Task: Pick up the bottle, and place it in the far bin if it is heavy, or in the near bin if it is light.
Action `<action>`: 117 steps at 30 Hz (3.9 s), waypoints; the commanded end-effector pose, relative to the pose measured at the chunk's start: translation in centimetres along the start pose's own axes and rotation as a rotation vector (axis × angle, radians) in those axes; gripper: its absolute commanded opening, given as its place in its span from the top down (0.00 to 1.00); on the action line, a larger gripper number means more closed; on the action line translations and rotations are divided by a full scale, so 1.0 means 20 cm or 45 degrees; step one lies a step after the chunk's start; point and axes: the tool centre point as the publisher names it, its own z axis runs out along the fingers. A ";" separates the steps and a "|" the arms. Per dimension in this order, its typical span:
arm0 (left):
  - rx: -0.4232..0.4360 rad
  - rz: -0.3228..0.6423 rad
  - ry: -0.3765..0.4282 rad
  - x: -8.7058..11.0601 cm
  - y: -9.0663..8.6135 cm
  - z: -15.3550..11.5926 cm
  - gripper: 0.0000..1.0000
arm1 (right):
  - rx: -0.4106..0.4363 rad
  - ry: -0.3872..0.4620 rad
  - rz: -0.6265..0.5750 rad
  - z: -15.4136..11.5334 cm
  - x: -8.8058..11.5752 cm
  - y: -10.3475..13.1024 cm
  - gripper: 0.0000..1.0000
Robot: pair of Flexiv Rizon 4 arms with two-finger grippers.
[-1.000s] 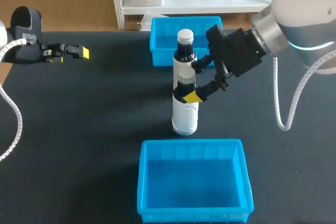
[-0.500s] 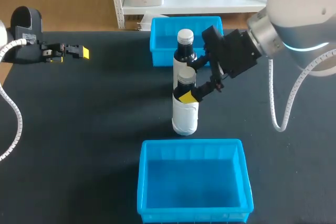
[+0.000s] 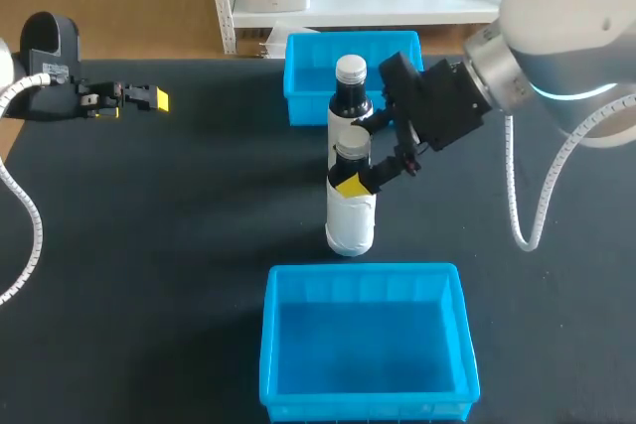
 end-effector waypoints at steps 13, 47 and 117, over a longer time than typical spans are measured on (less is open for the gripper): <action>0.000 0.000 0.000 0.00 0.00 0.00 0.00 | 0.016 -0.010 0.004 -0.02 0.01 -0.02 0.33; 0.000 0.000 0.000 0.00 0.00 0.00 0.00 | 0.016 -0.016 -0.006 -0.03 0.02 -0.01 1.00; 0.000 0.000 0.000 0.00 0.00 0.00 0.00 | 0.325 -0.021 -0.130 -0.81 -0.04 -0.13 1.00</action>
